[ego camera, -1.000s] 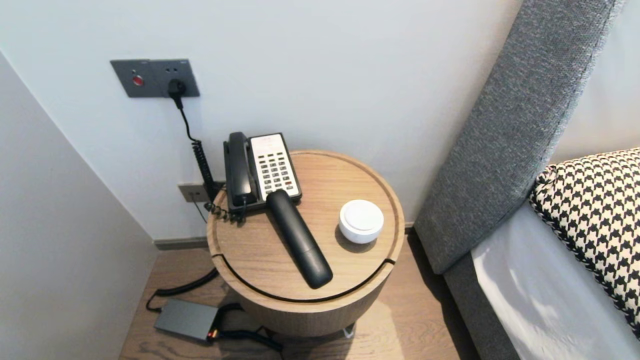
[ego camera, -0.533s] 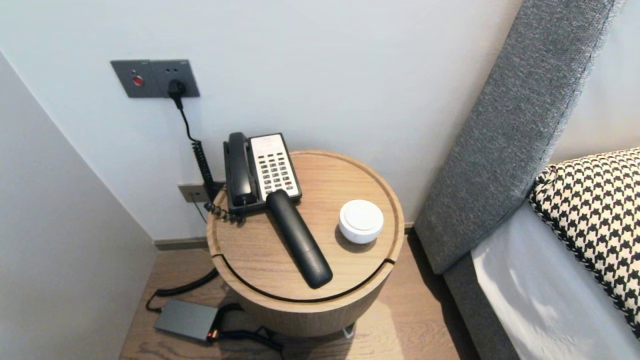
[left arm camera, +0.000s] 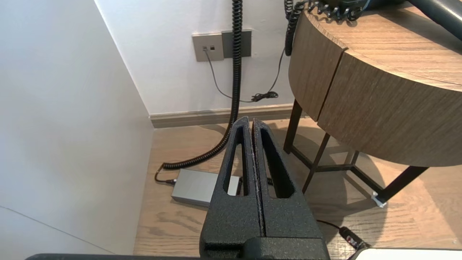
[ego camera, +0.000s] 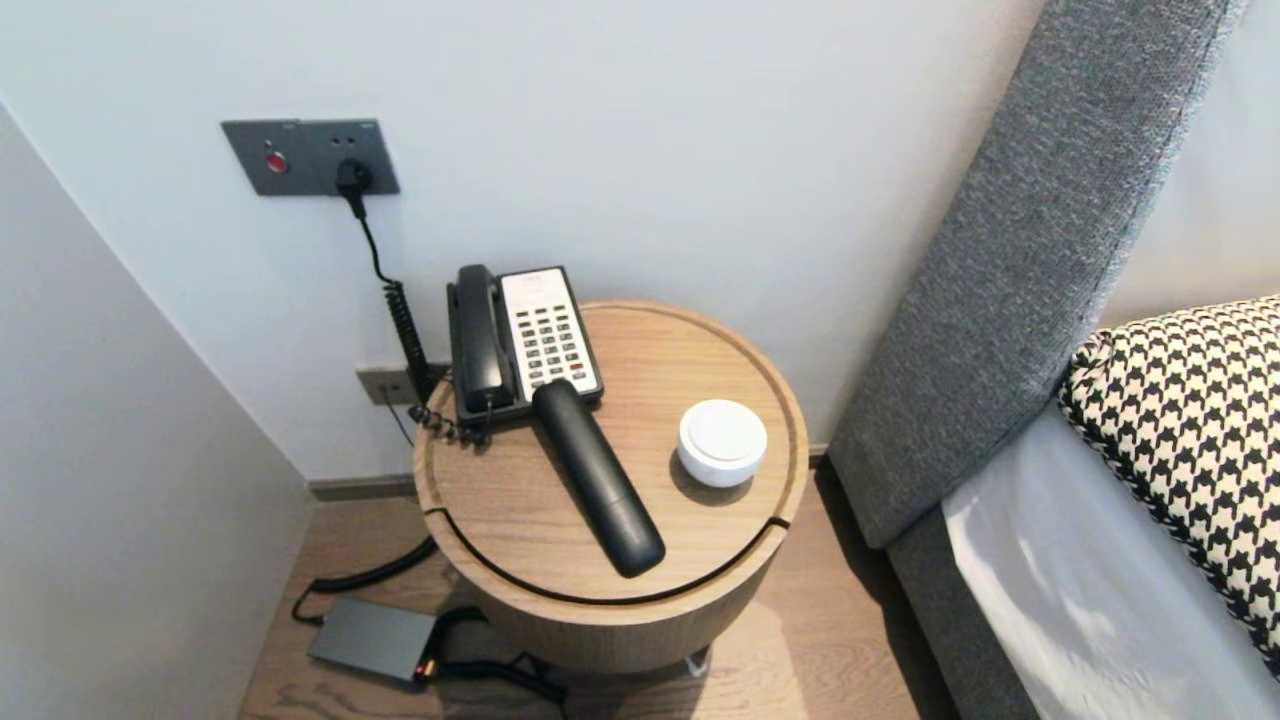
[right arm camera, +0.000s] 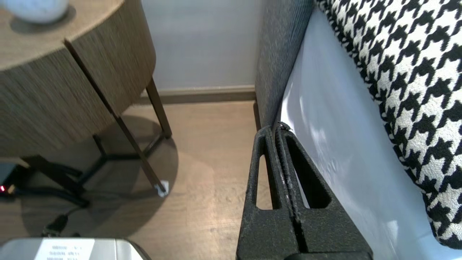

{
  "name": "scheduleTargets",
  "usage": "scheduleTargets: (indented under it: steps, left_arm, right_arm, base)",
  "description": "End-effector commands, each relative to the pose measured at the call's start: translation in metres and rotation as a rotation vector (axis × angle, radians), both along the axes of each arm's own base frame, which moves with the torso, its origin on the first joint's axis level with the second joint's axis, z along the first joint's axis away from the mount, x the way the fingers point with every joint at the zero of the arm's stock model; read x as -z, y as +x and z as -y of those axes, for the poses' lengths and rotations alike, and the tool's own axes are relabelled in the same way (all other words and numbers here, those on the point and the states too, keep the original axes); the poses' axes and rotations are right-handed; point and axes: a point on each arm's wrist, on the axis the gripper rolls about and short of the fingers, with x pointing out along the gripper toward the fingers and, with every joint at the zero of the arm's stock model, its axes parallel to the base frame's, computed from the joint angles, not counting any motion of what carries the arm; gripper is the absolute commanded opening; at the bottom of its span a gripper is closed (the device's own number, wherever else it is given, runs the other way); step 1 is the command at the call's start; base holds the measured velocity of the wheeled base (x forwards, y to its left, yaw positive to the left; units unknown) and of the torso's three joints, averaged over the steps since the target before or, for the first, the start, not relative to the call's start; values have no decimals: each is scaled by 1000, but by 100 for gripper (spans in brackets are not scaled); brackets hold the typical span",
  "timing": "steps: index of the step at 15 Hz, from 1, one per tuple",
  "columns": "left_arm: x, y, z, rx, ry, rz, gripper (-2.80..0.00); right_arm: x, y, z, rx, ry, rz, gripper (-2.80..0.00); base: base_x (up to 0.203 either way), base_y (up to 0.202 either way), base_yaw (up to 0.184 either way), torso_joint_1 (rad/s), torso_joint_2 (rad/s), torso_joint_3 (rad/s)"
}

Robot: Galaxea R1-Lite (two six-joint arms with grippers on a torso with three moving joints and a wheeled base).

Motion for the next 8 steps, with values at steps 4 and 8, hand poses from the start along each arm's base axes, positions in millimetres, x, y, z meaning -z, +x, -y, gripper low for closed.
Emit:
scheduleTargets:
  steps: [4,8]
  left_arm:
    - [3,1,0,-1,0,-12,-280]
    - [3,1,0,-1,0,-12,-280]
  right_arm:
    - [8,-4,0,-1,27,54,-280]
    - [9,-4,0,-1,39,53,-280]
  base:
    - [0,0,0,0,0,0]
    - [0,0,0,0,0,0]
